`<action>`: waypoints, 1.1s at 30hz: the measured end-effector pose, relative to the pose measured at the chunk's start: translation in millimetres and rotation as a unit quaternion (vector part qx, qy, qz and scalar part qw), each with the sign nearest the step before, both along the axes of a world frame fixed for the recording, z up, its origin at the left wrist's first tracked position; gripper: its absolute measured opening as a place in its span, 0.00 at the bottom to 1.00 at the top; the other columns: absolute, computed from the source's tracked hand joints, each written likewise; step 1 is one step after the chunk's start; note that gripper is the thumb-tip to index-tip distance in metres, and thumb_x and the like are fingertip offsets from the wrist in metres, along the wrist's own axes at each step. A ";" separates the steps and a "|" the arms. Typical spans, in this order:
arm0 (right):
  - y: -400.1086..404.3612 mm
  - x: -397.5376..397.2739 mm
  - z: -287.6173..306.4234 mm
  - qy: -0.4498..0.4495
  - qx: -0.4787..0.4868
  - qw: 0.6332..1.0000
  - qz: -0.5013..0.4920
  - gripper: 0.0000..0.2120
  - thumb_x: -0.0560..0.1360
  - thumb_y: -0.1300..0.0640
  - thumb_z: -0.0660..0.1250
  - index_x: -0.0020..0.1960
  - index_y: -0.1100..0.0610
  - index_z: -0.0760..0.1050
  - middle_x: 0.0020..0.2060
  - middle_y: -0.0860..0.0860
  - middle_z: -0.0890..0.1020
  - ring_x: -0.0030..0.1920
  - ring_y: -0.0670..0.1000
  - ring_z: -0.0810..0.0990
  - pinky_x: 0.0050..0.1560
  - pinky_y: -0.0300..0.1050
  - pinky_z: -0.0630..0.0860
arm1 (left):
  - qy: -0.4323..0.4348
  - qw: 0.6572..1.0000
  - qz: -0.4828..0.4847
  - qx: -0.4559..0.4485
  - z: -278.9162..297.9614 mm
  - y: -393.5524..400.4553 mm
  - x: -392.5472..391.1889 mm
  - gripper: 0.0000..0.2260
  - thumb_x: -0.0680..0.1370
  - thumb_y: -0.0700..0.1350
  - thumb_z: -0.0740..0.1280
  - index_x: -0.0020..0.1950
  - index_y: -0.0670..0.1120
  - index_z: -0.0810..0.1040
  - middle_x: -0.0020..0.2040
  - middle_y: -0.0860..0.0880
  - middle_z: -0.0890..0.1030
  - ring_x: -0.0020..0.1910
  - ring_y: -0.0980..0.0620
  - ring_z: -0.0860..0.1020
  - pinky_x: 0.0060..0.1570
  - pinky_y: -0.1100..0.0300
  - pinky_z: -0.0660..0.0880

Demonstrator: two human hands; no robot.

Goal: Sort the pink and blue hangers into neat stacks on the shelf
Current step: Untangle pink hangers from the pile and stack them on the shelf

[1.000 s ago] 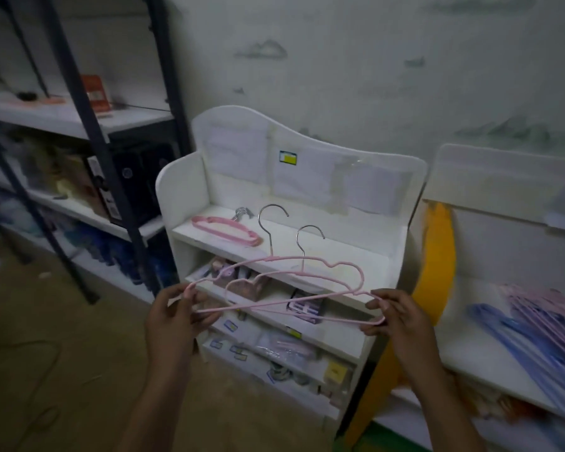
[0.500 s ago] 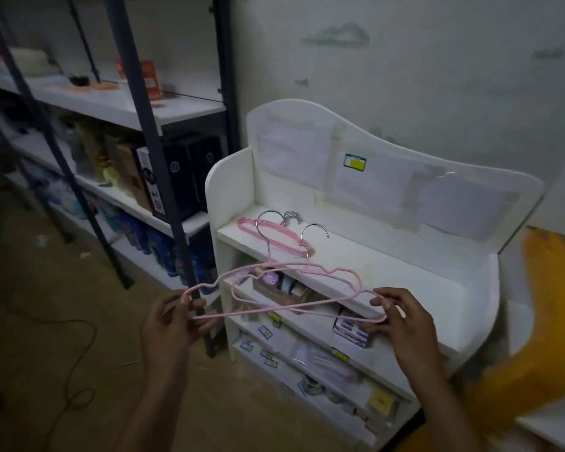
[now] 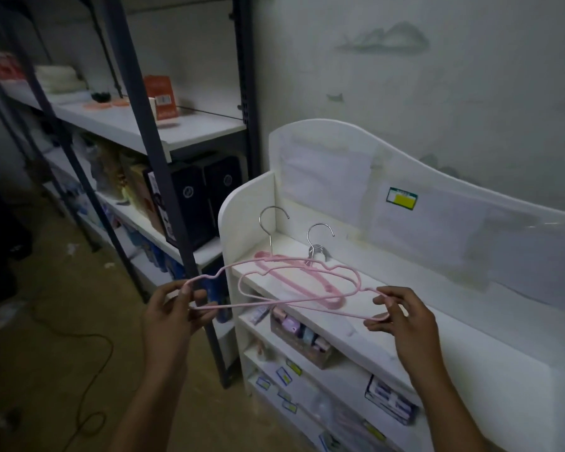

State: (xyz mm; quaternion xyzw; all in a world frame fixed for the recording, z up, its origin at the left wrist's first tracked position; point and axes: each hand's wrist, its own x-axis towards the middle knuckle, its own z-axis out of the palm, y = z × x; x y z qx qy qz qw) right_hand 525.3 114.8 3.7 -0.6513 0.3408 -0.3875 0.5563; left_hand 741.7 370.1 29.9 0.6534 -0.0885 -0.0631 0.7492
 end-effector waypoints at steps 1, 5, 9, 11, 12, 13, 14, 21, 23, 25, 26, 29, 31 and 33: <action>-6.6 6.5 -2.1 0.002 0.000 1.000 0.001 0.08 0.81 0.61 0.61 0.52 0.54 0.79 0.45 0.55 0.83 0.34 0.60 0.85 0.42 0.57 0.83 | 0.002 1.000 0.001 0.002 -0.8 -6.5 5.8 0.07 0.82 0.44 0.61 0.56 0.45 0.78 0.46 0.43 0.83 0.42 0.42 0.84 0.45 0.47 0.82; -26.2 27.2 -13.1 0.013 0.005 1.000 -0.004 0.08 0.81 0.61 0.61 0.52 0.53 0.79 0.45 0.53 0.83 0.34 0.59 0.85 0.44 0.59 0.82 | 0.014 1.000 0.008 0.013 -9.5 -30.9 28.7 0.06 0.82 0.43 0.62 0.55 0.45 0.78 0.46 0.41 0.83 0.40 0.41 0.84 0.44 0.47 0.82; -40.1 40.6 -21.5 0.021 0.008 1.000 -0.015 0.08 0.81 0.60 0.62 0.52 0.52 0.79 0.45 0.53 0.83 0.34 0.59 0.85 0.44 0.60 0.83 | 0.018 0.999 -0.009 0.027 -15.4 -52.4 49.6 0.08 0.82 0.43 0.61 0.57 0.42 0.76 0.46 0.41 0.83 0.39 0.41 0.84 0.37 0.52 0.83; -47.3 47.3 -26.7 0.026 0.012 0.999 -0.025 0.07 0.81 0.60 0.62 0.52 0.52 0.79 0.45 0.54 0.83 0.34 0.59 0.85 0.44 0.60 0.83 | 0.018 0.999 -0.015 0.032 -17.3 -63.2 60.4 0.08 0.82 0.43 0.61 0.57 0.42 0.76 0.45 0.41 0.84 0.38 0.42 0.84 0.36 0.52 0.83; -50.3 51.1 -29.8 0.026 0.015 0.999 -0.030 0.07 0.81 0.60 0.62 0.52 0.52 0.79 0.45 0.54 0.83 0.34 0.59 0.85 0.44 0.60 0.83 | 0.020 0.999 -0.019 0.036 -19.1 -68.7 66.9 0.07 0.82 0.43 0.61 0.57 0.43 0.77 0.45 0.42 0.84 0.38 0.43 0.84 0.38 0.50 0.83; -52.8 55.5 -33.0 0.027 0.018 0.999 -0.037 0.07 0.81 0.60 0.62 0.52 0.52 0.79 0.45 0.54 0.83 0.34 0.59 0.85 0.44 0.60 0.83 | 0.023 0.999 -0.025 0.038 -20.7 -74.4 73.7 0.07 0.82 0.43 0.61 0.56 0.43 0.77 0.44 0.42 0.84 0.37 0.43 0.84 0.40 0.49 0.82; -54.6 60.0 -36.1 0.026 0.022 0.998 -0.045 0.07 0.81 0.59 0.62 0.52 0.52 0.79 0.45 0.54 0.83 0.34 0.60 0.85 0.44 0.60 0.82 | 0.026 0.998 -0.033 0.040 -22.1 -80.6 81.5 0.07 0.82 0.43 0.61 0.55 0.44 0.77 0.44 0.43 0.84 0.37 0.43 0.84 0.41 0.47 0.82; -55.7 98.9 -60.0 0.015 0.067 0.993 -0.101 0.07 0.80 0.62 0.63 0.52 0.55 0.79 0.46 0.57 0.83 0.34 0.61 0.85 0.42 0.57 0.83 | 0.067 0.992 -0.098 0.035 -33.2 -123.2 139.0 0.08 0.82 0.43 0.61 0.56 0.42 0.77 0.46 0.41 0.83 0.38 0.43 0.84 0.35 0.58 0.82; -54.0 111.1 -70.1 0.007 0.083 0.990 -0.114 0.07 0.80 0.63 0.62 0.53 0.57 0.78 0.46 0.58 0.82 0.34 0.61 0.85 0.41 0.55 0.83 | 0.084 0.989 -0.114 0.034 -38.1 -133.2 158.4 0.06 0.82 0.42 0.62 0.53 0.43 0.77 0.46 0.40 0.83 0.37 0.42 0.84 0.34 0.58 0.82; -52.0 122.9 -81.3 -0.004 0.105 0.986 -0.130 0.07 0.80 0.64 0.62 0.54 0.59 0.78 0.47 0.59 0.82 0.34 0.62 0.85 0.39 0.53 0.84 | 0.100 0.986 -0.125 0.035 -43.7 -141.5 174.3 0.05 0.82 0.42 0.62 0.51 0.44 0.77 0.46 0.40 0.83 0.36 0.42 0.84 0.34 0.58 0.82; -51.3 128.4 -87.0 -0.011 0.115 0.984 -0.137 0.07 0.80 0.65 0.61 0.54 0.60 0.77 0.47 0.61 0.82 0.33 0.63 0.84 0.38 0.51 0.83 | 0.104 0.985 -0.130 0.037 -45.4 -145.3 180.6 0.05 0.82 0.42 0.63 0.50 0.45 0.77 0.45 0.41 0.83 0.36 0.42 0.84 0.34 0.57 0.82; -48.8 142.8 -102.1 -0.024 0.132 0.978 -0.157 0.07 0.80 0.66 0.61 0.55 0.64 0.77 0.46 0.64 0.81 0.33 0.66 0.83 0.35 0.49 0.83 | 0.103 0.982 -0.150 0.044 -49.7 -154.5 193.2 0.05 0.82 0.42 0.63 0.49 0.47 0.77 0.43 0.43 0.84 0.37 0.43 0.84 0.35 0.57 0.82; -46.6 148.1 -110.4 -0.015 0.134 0.976 -0.171 0.07 0.80 0.66 0.62 0.55 0.63 0.77 0.46 0.63 0.81 0.34 0.66 0.84 0.36 0.49 0.83 | 0.100 0.980 -0.166 0.047 -53.3 -158.2 200.1 0.05 0.82 0.42 0.63 0.48 0.46 0.77 0.42 0.44 0.84 0.37 0.43 0.83 0.34 0.58 0.82; -45.6 151.2 -114.3 0.006 0.128 0.975 -0.184 0.07 0.80 0.65 0.62 0.54 0.61 0.78 0.46 0.61 0.82 0.34 0.64 0.84 0.37 0.50 0.83 | 0.099 0.978 -0.180 0.045 -55.3 -163.1 206.3 0.04 0.82 0.41 0.63 0.49 0.45 0.77 0.42 0.44 0.84 0.38 0.41 0.83 0.34 0.59 0.81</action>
